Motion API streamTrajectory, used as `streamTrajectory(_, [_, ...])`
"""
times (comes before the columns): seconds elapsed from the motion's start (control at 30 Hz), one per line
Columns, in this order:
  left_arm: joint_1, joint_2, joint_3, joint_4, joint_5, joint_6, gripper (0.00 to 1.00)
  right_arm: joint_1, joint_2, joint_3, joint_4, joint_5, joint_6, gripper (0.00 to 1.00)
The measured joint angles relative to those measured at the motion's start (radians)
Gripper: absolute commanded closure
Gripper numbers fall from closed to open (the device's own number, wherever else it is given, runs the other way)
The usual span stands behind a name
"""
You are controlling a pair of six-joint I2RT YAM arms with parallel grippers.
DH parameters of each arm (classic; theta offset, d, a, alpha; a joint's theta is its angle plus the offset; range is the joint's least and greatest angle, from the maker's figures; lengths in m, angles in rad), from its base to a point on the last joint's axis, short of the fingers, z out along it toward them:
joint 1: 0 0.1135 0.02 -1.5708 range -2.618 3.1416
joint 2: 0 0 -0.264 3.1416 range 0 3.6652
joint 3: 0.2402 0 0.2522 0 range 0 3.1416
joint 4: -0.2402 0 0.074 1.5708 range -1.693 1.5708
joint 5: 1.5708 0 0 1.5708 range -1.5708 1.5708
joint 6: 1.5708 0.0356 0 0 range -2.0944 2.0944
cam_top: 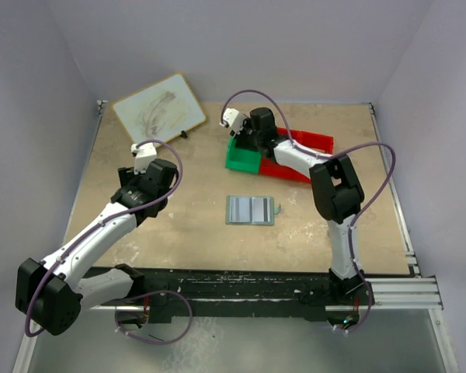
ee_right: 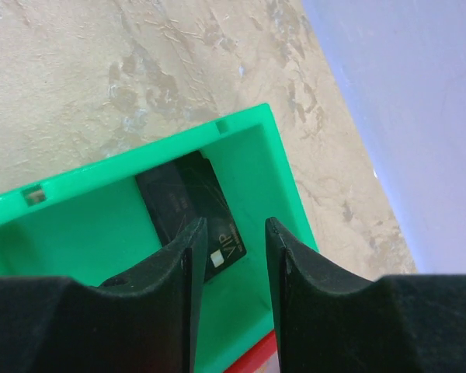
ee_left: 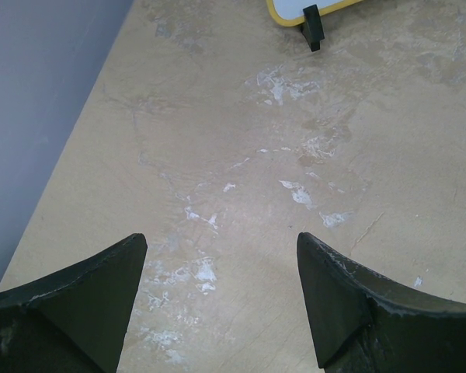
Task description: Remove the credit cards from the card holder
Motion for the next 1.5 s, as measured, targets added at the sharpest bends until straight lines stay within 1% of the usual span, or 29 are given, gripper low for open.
streamTrajectory(0.13, [0.0, 0.0, 0.0, 0.0, 0.002, 0.0, 0.24, -0.005, -0.111, -0.143, 0.098, -0.007, 0.116, 0.58])
streamTrajectory(0.33, [0.0, 0.0, 0.0, 0.002, 0.033, 0.009, 0.24, -0.01, -0.417, -0.399, 0.237, 0.032, 0.373, 0.54])
streamTrajectory(0.5, [0.0, 0.0, 0.0, 0.012, 0.106, 0.037, 0.24, -0.023, -0.675, -0.536, 0.229, 0.108, 0.679, 0.52])
streamTrajectory(0.57, [0.0, 0.0, 0.0, 0.015, 0.132, 0.043, 0.23, -0.038, -0.728, -0.569, 0.199, 0.106, 0.78, 0.52])
streamTrajectory(0.67, [0.0, 0.011, 0.0, 0.031, 0.187, 0.051, 0.23, -0.058, -0.773, -0.631, 0.121, 0.077, 0.928, 0.5])
streamTrajectory(0.77, [0.0, 0.028, 0.0, 0.058, 0.268, 0.055, 0.23, -0.062, -0.822, -0.748, 0.069, 0.02, 1.048, 0.48])
streamTrajectory(0.9, [0.0, 0.074, 0.012, 0.145, 0.463, 0.059, 0.23, -0.06, -0.915, -0.923, 0.016, -0.08, 1.203, 0.48])
streamTrajectory(1.0, [-0.026, 0.193, 0.092, 0.207, 0.588, 0.059, 0.23, -0.06, -0.966, -1.021, 0.034, -0.178, 1.306, 0.47])
streamTrajectory(1.1, [-0.09, 0.339, 0.198, 0.282, 0.657, 0.067, 0.23, -0.056, -0.99, -1.096, 0.065, -0.255, 1.366, 0.42])
streamTrajectory(1.17, [-0.137, 0.411, 0.238, 0.334, 0.683, 0.067, 0.23, -0.055, -1.004, -1.136, 0.069, -0.291, 1.384, 0.41])
streamTrajectory(1.27, [-0.192, 0.486, 0.242, 0.42, 0.731, 0.066, 0.23, -0.055, -1.002, -1.158, 0.066, -0.323, 1.387, 0.41])
streamTrajectory(1.37, [-0.203, 0.54, 0.241, 0.483, 0.762, 0.066, 0.23, -0.055, -0.961, -1.17, 0.095, -0.35, 1.387, 0.42])
streamTrajectory(1.5, [-0.204, 0.599, 0.237, 0.558, 0.782, 0.068, 0.23, -0.055, -0.864, -1.194, 0.135, -0.389, 1.387, 0.42])
